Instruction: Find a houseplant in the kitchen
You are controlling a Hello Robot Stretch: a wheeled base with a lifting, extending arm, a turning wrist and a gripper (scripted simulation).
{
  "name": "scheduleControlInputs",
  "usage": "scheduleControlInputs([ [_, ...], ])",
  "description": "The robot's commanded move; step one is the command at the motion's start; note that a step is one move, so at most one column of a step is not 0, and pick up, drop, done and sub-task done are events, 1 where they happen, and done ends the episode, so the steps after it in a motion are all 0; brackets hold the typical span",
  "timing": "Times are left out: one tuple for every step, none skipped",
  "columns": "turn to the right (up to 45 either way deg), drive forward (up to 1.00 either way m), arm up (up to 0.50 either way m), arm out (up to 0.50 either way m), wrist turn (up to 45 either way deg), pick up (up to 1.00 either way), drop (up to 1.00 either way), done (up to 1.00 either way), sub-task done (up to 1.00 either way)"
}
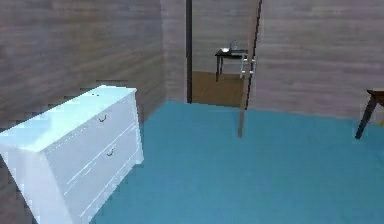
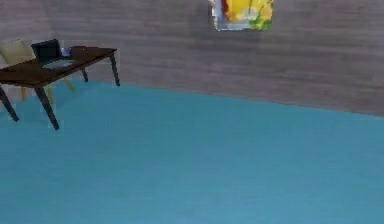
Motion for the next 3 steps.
scheduleControlInputs([
  [12.0, 0.0, 0.0, 0.0, 0.0, 0.0, 0.0, 0.0, 0.0],
  [0.0, 0.2, 0.0, 0.0, 0.0, 0.0, 0.0, 0.0, 0.0],
  [-6.0, 0.0, 0.0, 0.0, 0.0, 0.0, 0.0, 0.0, 0.0],
])
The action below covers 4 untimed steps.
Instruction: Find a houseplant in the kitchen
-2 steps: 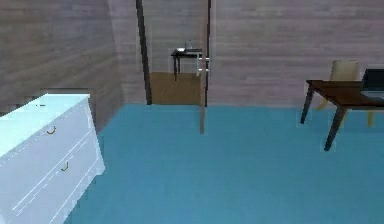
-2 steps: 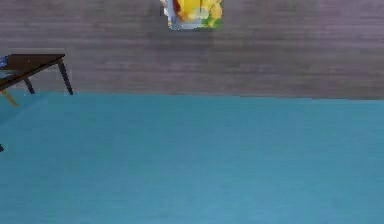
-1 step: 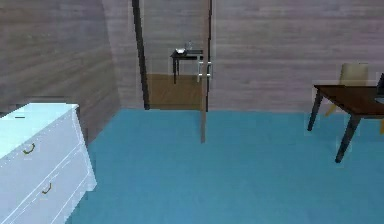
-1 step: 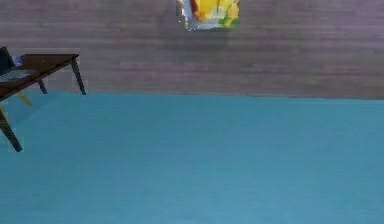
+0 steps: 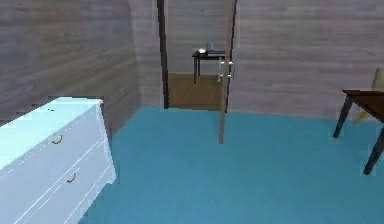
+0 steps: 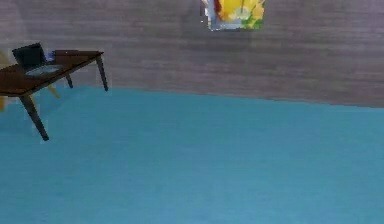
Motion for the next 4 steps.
scheduleControlInputs([
  [0.0, 1.0, 0.0, 0.0, 0.0, 0.0, 0.0, 0.0, 0.0],
  [-6.0, 0.0, 0.0, 0.0, 0.0, 0.0, 0.0, 0.0, 0.0],
  [0.0, 0.55, 0.0, 0.0, 0.0, 0.0, 0.0, 0.0, 0.0],
  [3.0, 0.0, 0.0, 0.0, 0.0, 0.0, 0.0, 0.0, 0.0],
])
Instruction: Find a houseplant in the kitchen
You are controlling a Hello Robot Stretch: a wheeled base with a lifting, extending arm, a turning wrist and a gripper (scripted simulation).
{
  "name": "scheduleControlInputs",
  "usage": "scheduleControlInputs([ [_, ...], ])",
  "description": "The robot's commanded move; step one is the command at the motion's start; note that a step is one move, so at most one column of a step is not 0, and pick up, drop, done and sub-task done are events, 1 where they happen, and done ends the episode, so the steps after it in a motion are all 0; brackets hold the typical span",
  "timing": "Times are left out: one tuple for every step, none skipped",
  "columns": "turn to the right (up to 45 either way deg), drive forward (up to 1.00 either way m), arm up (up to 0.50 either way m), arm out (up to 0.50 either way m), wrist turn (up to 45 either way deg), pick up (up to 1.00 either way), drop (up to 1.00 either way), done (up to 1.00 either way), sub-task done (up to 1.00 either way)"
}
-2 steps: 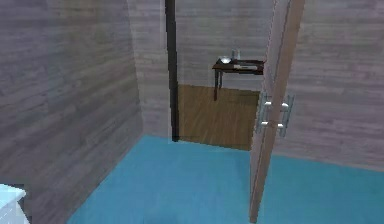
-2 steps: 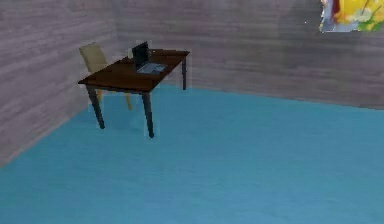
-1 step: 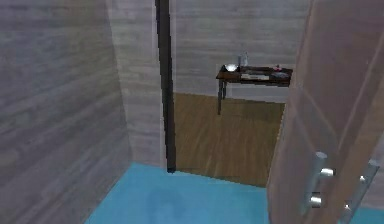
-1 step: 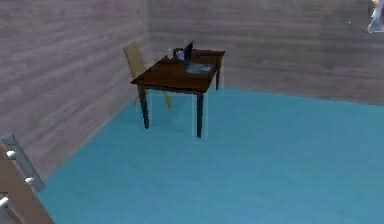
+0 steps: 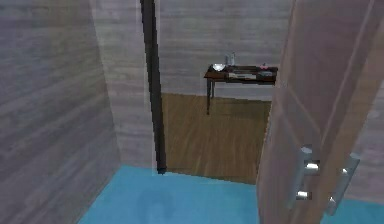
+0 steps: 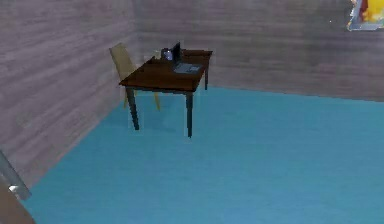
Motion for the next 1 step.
scheduleControlInputs([
  [0.0, 1.0, 0.0, 0.0, 0.0, 0.0, 0.0, 0.0, 0.0],
])
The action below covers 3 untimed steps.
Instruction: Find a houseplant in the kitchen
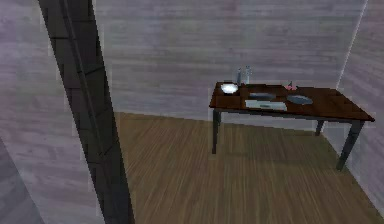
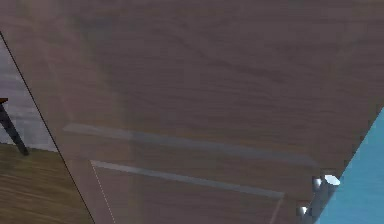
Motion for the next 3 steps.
scheduleControlInputs([
  [3.0, 0.0, 0.0, 0.0, 0.0, 0.0, 0.0, 0.0, 0.0],
  [0.0, 0.7, 0.0, 0.0, 0.0, 0.0, 0.0, 0.0, 0.0],
  [-30.0, 0.0, 0.0, 0.0, 0.0, 0.0, 0.0, 0.0, 0.0],
])
